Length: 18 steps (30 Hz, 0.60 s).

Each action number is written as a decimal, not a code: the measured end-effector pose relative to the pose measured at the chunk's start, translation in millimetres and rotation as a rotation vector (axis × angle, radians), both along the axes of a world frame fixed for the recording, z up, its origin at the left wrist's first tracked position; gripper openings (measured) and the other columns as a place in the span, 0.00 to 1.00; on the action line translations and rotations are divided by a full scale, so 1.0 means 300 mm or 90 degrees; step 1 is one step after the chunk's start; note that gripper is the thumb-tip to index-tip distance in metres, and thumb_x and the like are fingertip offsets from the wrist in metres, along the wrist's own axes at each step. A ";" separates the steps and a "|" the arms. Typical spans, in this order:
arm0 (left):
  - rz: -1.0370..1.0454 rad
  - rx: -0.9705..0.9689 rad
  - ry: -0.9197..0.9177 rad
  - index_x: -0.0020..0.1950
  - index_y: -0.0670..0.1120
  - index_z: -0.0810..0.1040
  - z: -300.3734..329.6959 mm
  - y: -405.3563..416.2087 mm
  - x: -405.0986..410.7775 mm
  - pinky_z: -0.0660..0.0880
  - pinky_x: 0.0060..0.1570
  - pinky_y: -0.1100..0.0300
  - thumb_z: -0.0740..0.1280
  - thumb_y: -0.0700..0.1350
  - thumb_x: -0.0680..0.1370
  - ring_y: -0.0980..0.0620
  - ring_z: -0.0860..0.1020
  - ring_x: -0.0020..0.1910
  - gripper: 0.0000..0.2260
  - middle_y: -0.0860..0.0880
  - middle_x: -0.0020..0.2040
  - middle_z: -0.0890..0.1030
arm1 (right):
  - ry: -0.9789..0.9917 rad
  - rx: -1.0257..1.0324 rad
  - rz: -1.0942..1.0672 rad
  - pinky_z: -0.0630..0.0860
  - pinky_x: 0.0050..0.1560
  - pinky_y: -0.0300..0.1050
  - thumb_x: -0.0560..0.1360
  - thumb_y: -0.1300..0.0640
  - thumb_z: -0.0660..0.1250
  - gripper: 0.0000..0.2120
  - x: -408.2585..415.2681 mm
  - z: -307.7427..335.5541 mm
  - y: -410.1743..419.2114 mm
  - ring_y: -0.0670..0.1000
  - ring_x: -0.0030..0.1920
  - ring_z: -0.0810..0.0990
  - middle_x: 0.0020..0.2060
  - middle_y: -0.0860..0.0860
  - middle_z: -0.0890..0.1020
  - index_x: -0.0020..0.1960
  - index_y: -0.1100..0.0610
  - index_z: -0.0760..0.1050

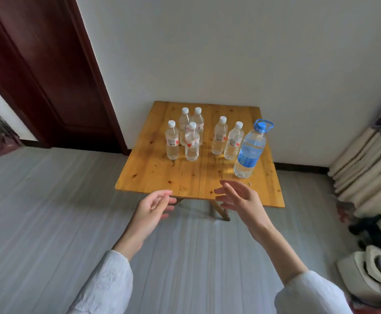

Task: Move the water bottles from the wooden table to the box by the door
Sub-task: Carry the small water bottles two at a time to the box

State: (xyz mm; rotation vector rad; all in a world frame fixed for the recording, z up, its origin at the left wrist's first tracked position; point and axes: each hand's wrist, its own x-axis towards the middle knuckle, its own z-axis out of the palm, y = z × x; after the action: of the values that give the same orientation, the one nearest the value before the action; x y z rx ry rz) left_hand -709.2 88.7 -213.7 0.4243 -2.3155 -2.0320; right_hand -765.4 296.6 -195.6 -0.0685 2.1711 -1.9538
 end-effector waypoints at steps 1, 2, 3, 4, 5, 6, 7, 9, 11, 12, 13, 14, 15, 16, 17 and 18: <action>0.003 0.000 -0.004 0.53 0.51 0.76 -0.011 -0.015 -0.050 0.77 0.49 0.62 0.59 0.44 0.79 0.54 0.80 0.50 0.08 0.50 0.50 0.82 | -0.002 0.002 0.004 0.79 0.46 0.41 0.77 0.53 0.60 0.08 -0.060 -0.008 -0.015 0.48 0.44 0.83 0.44 0.50 0.84 0.53 0.53 0.75; 0.006 0.001 -0.005 0.54 0.51 0.76 -0.022 -0.030 -0.102 0.77 0.50 0.61 0.59 0.44 0.79 0.55 0.80 0.51 0.08 0.50 0.51 0.82 | -0.003 0.005 0.005 0.79 0.45 0.41 0.77 0.54 0.60 0.08 -0.121 -0.018 -0.031 0.48 0.44 0.83 0.44 0.50 0.84 0.53 0.53 0.75; 0.009 0.003 -0.005 0.54 0.51 0.76 -0.031 -0.048 -0.157 0.76 0.51 0.61 0.59 0.45 0.79 0.55 0.80 0.52 0.08 0.50 0.51 0.81 | -0.004 0.009 0.005 0.79 0.45 0.42 0.77 0.54 0.60 0.08 -0.183 -0.030 -0.049 0.48 0.44 0.83 0.44 0.50 0.84 0.53 0.53 0.75; 0.014 0.005 -0.003 0.54 0.51 0.76 -0.041 -0.068 -0.213 0.76 0.52 0.60 0.59 0.45 0.79 0.56 0.79 0.53 0.08 0.51 0.51 0.81 | -0.006 0.014 0.003 0.79 0.45 0.42 0.77 0.53 0.60 0.08 -0.241 -0.043 -0.067 0.48 0.44 0.83 0.44 0.50 0.84 0.54 0.53 0.74; 0.020 0.004 0.001 0.54 0.52 0.76 -0.051 -0.092 -0.275 0.76 0.53 0.59 0.59 0.45 0.79 0.57 0.78 0.53 0.08 0.52 0.51 0.81 | -0.008 0.021 0.001 0.80 0.45 0.43 0.77 0.53 0.60 0.08 -0.299 -0.057 -0.089 0.48 0.44 0.83 0.44 0.50 0.84 0.54 0.53 0.74; 0.027 0.003 0.003 0.53 0.52 0.76 -0.061 -0.116 -0.340 0.75 0.54 0.58 0.59 0.45 0.79 0.57 0.78 0.54 0.08 0.53 0.51 0.81 | -0.009 0.030 -0.001 0.80 0.46 0.43 0.77 0.53 0.60 0.08 -0.358 -0.073 -0.111 0.47 0.44 0.83 0.43 0.50 0.84 0.53 0.52 0.74; 0.033 0.002 0.002 0.53 0.52 0.76 -0.071 -0.143 -0.411 0.75 0.55 0.57 0.59 0.45 0.79 0.56 0.78 0.54 0.07 0.53 0.51 0.81 | -0.005 0.043 -0.002 0.80 0.46 0.44 0.77 0.53 0.60 0.08 -0.418 -0.089 -0.135 0.47 0.44 0.83 0.43 0.49 0.83 0.53 0.52 0.75; 0.031 0.009 -0.012 0.53 0.51 0.75 -0.098 -0.198 -0.573 0.75 0.54 0.56 0.59 0.43 0.79 0.54 0.77 0.53 0.07 0.52 0.52 0.80 | 0.013 0.078 -0.008 0.80 0.46 0.45 0.77 0.53 0.60 0.09 -0.556 -0.120 -0.188 0.47 0.43 0.83 0.41 0.48 0.83 0.54 0.54 0.75; 0.017 0.011 -0.042 0.56 0.50 0.74 -0.134 -0.249 -0.740 0.75 0.51 0.59 0.59 0.43 0.79 0.54 0.77 0.52 0.08 0.49 0.54 0.80 | 0.028 0.119 -0.024 0.80 0.47 0.47 0.76 0.53 0.61 0.12 -0.701 -0.149 -0.243 0.48 0.44 0.83 0.42 0.49 0.83 0.56 0.57 0.75; 0.011 0.006 -0.056 0.58 0.49 0.73 -0.155 -0.273 -0.823 0.75 0.49 0.62 0.59 0.43 0.79 0.54 0.77 0.52 0.09 0.49 0.54 0.79 | 0.033 0.143 -0.031 0.80 0.49 0.49 0.76 0.54 0.61 0.13 -0.774 -0.165 -0.272 0.50 0.46 0.82 0.44 0.51 0.83 0.57 0.59 0.75; 0.005 -0.005 -0.068 0.60 0.48 0.72 -0.174 -0.296 -0.902 0.74 0.48 0.63 0.59 0.44 0.79 0.55 0.76 0.52 0.10 0.48 0.56 0.78 | 0.036 0.169 -0.041 0.79 0.51 0.51 0.76 0.54 0.62 0.14 -0.842 -0.182 -0.301 0.52 0.48 0.82 0.47 0.53 0.83 0.58 0.60 0.74; 0.001 -0.022 -0.080 0.62 0.48 0.71 -0.192 -0.319 -0.976 0.73 0.48 0.63 0.59 0.44 0.79 0.55 0.75 0.52 0.11 0.48 0.57 0.77 | 0.033 0.196 -0.049 0.78 0.53 0.53 0.76 0.54 0.62 0.15 -0.907 -0.199 -0.331 0.53 0.50 0.81 0.49 0.55 0.82 0.59 0.60 0.73; -0.001 -0.044 -0.093 0.64 0.47 0.70 -0.208 -0.341 -1.041 0.72 0.49 0.63 0.60 0.44 0.79 0.54 0.74 0.53 0.13 0.48 0.59 0.75 | 0.025 0.224 -0.056 0.78 0.54 0.55 0.76 0.54 0.63 0.16 -0.964 -0.216 -0.361 0.54 0.52 0.80 0.51 0.57 0.81 0.60 0.61 0.73; -0.003 -0.071 -0.097 0.66 0.47 0.68 -0.224 -0.362 -1.102 0.70 0.52 0.62 0.60 0.44 0.78 0.54 0.73 0.54 0.15 0.48 0.61 0.74 | 0.019 0.249 -0.062 0.77 0.54 0.56 0.75 0.54 0.64 0.18 -1.020 -0.232 -0.389 0.55 0.52 0.79 0.52 0.58 0.81 0.62 0.61 0.71; -0.009 -0.106 -0.091 0.67 0.46 0.66 -0.240 -0.383 -1.161 0.69 0.54 0.60 0.61 0.43 0.78 0.53 0.72 0.56 0.17 0.48 0.63 0.72 | 0.018 0.271 -0.069 0.77 0.54 0.56 0.75 0.54 0.64 0.19 -1.074 -0.247 -0.414 0.55 0.52 0.79 0.52 0.58 0.80 0.63 0.60 0.70; -0.021 -0.148 -0.078 0.67 0.46 0.65 -0.257 -0.401 -1.217 0.68 0.57 0.59 0.62 0.42 0.78 0.52 0.71 0.59 0.18 0.48 0.65 0.71 | 0.018 0.293 -0.077 0.77 0.53 0.55 0.74 0.54 0.65 0.21 -1.128 -0.262 -0.435 0.55 0.51 0.79 0.51 0.58 0.79 0.65 0.60 0.68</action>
State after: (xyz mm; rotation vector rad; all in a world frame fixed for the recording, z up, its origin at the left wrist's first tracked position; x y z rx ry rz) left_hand -1074.4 -31.7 -290.7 0.5154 -2.6070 -1.7668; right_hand -1103.8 166.0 -274.3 0.1130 2.6375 -1.4638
